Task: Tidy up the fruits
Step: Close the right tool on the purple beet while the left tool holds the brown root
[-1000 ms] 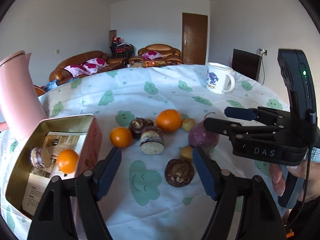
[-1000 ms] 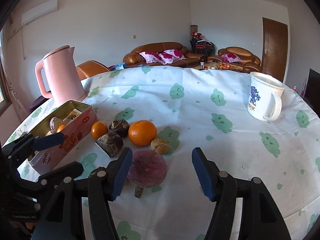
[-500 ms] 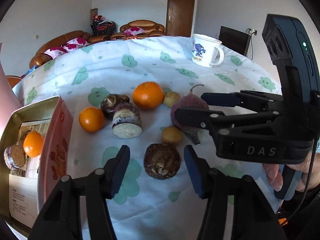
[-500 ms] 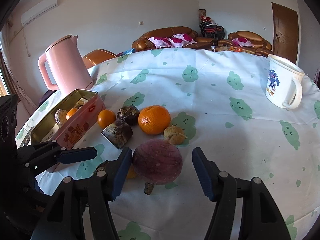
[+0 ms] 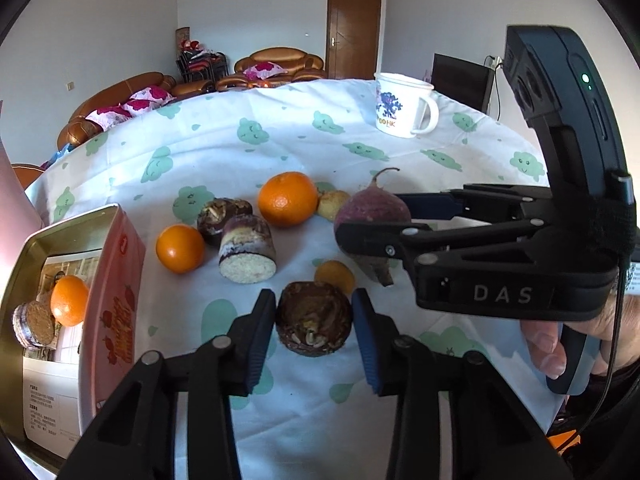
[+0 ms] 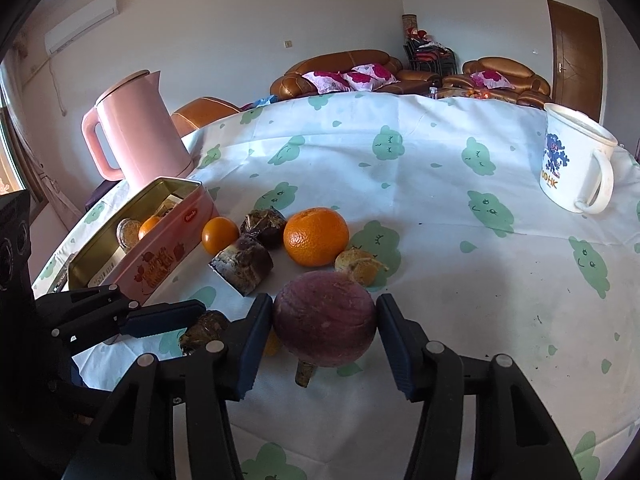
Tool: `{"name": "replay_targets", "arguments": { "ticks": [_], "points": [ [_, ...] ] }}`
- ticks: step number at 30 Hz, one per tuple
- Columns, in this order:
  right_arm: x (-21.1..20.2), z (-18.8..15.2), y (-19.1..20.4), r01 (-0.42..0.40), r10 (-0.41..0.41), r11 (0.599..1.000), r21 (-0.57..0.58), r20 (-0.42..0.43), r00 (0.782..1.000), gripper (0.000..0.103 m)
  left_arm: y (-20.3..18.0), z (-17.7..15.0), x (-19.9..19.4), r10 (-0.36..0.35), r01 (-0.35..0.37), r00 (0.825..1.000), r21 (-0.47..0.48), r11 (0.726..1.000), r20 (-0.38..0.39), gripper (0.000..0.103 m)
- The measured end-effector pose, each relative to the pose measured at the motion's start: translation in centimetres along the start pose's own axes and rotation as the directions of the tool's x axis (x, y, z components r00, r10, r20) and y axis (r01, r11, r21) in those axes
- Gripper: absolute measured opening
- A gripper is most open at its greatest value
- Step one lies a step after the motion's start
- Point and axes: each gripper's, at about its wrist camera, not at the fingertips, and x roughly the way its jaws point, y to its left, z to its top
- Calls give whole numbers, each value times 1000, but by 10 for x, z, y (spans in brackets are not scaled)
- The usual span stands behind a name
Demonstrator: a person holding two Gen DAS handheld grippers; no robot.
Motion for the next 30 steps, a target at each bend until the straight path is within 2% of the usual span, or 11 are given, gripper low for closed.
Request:
{"name": "replay_targets", "arguments": {
  "ticks": [8,30],
  "points": [
    [-9,1,0,8,-8,1000,-1,47,999,55,8,0,-13,21,-19,997,-37,999,74,41],
    [-27,-3,9,20,-11,998,-57,150,989,55,15,-5,-34,92,-77,979,-92,993,179,41]
  ]
}}
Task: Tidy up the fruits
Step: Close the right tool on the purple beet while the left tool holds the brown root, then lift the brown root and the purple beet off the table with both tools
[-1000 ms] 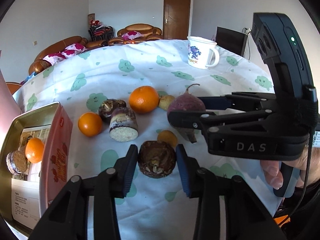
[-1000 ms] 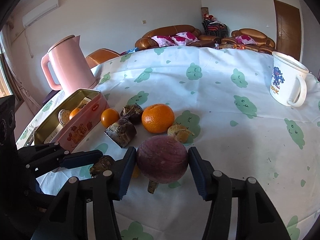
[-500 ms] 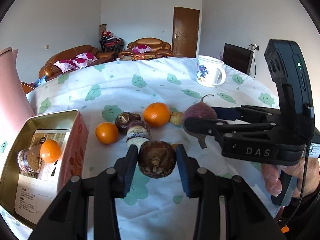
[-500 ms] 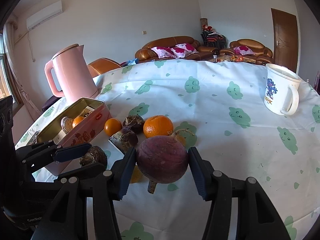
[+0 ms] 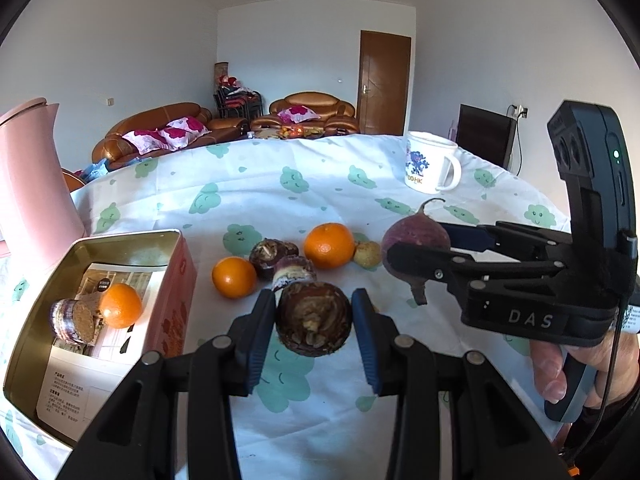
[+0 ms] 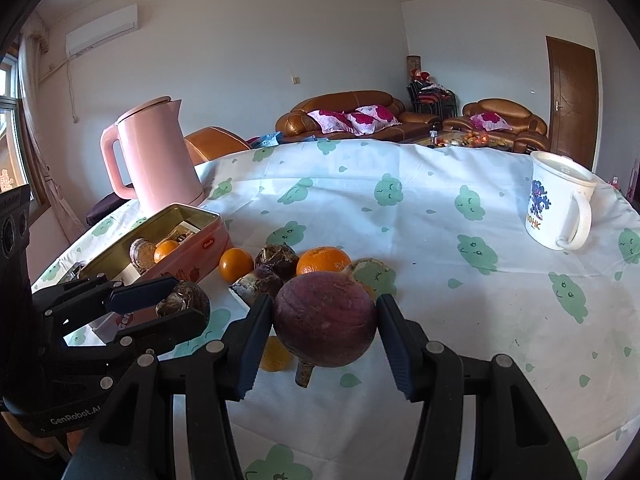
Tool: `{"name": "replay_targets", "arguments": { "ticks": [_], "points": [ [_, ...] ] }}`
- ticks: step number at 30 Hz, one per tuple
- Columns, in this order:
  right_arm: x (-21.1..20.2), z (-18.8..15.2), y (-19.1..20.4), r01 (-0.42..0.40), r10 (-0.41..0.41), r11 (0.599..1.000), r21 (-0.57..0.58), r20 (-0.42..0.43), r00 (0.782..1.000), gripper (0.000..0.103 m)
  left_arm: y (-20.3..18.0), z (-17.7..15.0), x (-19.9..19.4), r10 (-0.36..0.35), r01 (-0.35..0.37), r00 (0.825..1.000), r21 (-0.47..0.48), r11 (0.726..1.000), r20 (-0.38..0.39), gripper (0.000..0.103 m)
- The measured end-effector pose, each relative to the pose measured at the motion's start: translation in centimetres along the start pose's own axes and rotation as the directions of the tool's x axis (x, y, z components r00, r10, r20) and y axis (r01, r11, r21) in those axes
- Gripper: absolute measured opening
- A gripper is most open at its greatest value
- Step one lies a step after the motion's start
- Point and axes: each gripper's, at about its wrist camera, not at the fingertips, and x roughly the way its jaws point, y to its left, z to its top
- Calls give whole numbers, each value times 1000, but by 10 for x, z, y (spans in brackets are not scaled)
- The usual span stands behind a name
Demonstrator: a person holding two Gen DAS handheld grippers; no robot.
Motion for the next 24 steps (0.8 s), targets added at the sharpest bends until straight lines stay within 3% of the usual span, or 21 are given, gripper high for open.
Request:
{"name": "replay_targets", "arguments": {
  "ticks": [24],
  "points": [
    [-15,-1,7,9,-6,999,-35,82,997,55,5,-2,-15,30,-28,996,-30,999,84,41]
  ]
}}
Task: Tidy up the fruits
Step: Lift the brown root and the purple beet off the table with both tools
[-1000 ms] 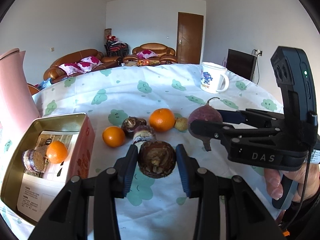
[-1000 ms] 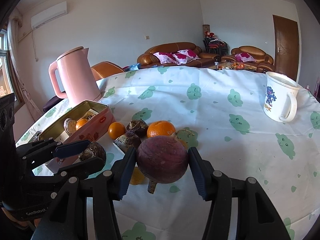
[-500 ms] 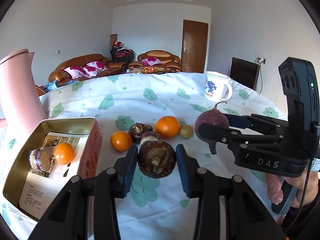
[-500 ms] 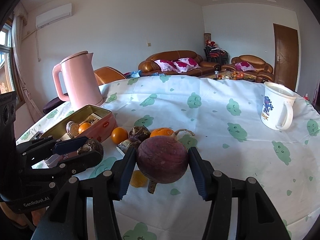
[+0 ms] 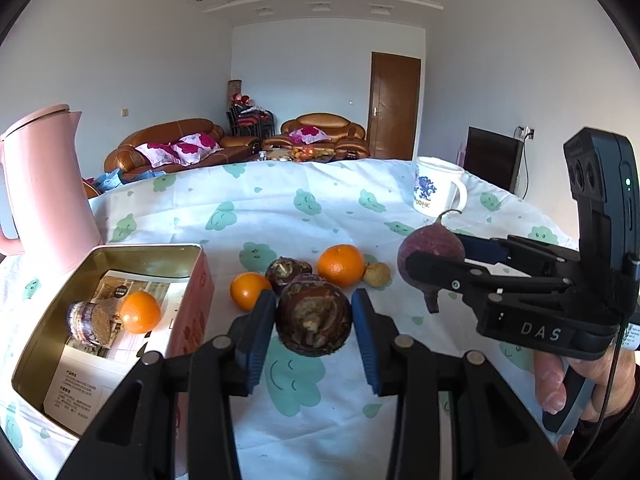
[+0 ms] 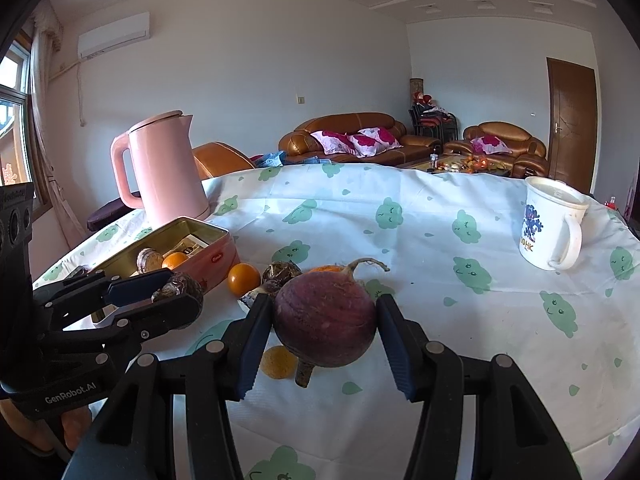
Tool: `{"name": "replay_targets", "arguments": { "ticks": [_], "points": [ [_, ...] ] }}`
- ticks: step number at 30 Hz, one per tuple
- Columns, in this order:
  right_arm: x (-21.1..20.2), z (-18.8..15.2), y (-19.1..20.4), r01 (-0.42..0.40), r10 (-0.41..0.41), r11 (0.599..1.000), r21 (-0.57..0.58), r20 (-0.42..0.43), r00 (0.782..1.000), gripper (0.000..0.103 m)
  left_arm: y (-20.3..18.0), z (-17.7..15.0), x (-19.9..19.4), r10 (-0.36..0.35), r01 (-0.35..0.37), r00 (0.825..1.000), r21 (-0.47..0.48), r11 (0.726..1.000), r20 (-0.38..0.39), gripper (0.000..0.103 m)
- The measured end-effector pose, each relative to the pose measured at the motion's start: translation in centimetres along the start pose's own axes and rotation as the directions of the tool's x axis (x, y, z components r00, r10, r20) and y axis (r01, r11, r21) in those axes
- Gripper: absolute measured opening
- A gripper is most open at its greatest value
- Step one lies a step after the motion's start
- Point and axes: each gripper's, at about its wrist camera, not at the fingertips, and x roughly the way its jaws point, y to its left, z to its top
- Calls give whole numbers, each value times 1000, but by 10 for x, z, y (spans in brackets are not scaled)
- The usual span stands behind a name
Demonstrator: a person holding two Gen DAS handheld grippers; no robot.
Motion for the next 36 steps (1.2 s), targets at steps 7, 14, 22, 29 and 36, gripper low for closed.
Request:
{"name": "replay_targets", "arguments": {
  "ticks": [7,14,22,29,36],
  "points": [
    [-4,-1,2,3,-3,1000,-9,21,1000,55,-1,0,-5,12,-12,1000,4,1000,25,41],
    [-9,-1,3,6,-5,1000,-18,45,999,55,-2,0,-9,23,-24,999,6,1000,47,41],
    [-14,-2,6,9,-7,999,-34,70,998,55,-2,0,-13,37,-38,996,12,999,78,41],
    [-19,-2,8,10,-6,999,-44,91,996,55,-4,-1,-17,46,-48,994,13,999,96,41],
    [-23,-2,10,15,-9,998,-55,111,994,55,-4,-1,-21,53,-55,992,15,998,118,41]
  ]
}}
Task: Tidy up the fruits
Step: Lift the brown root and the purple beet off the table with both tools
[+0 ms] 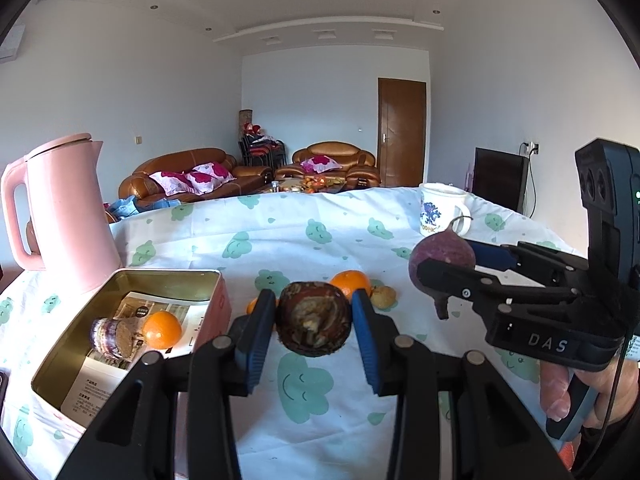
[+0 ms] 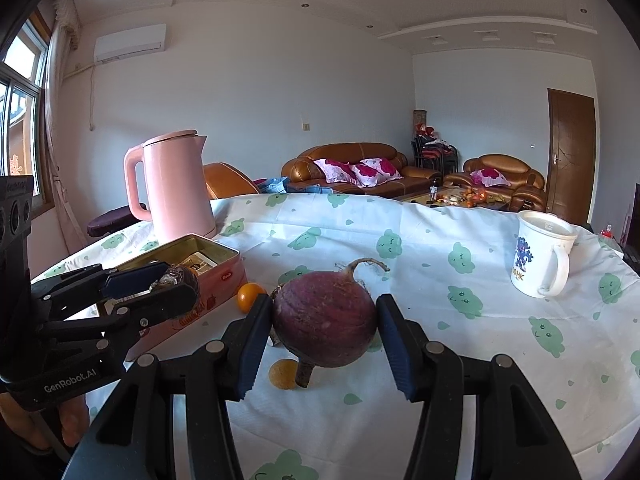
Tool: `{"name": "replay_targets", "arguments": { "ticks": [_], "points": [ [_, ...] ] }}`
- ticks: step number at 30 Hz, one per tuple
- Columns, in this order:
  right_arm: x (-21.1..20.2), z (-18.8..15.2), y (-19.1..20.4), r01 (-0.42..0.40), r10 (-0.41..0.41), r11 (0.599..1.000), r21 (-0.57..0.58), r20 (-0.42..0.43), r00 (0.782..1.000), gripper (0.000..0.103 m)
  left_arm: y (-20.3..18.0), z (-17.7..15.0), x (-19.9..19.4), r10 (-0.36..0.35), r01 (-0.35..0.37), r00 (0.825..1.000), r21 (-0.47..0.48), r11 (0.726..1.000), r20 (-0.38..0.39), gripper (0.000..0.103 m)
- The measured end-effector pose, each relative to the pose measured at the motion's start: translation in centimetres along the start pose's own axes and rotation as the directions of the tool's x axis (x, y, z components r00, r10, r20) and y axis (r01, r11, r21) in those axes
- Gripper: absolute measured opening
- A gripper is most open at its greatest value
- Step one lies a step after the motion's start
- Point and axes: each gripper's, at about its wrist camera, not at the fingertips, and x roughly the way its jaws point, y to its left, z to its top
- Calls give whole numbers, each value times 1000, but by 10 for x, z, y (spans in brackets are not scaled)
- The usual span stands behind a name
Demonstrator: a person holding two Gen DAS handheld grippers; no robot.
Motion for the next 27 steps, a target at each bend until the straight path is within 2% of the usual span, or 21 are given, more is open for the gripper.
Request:
{"name": "replay_targets", "arguments": {
  "ticks": [27],
  "points": [
    [-14,-3,7,10,-8,999,-30,66,998,55,0,0,-14,29,-29,996,-1,1000,81,41]
  ]
}}
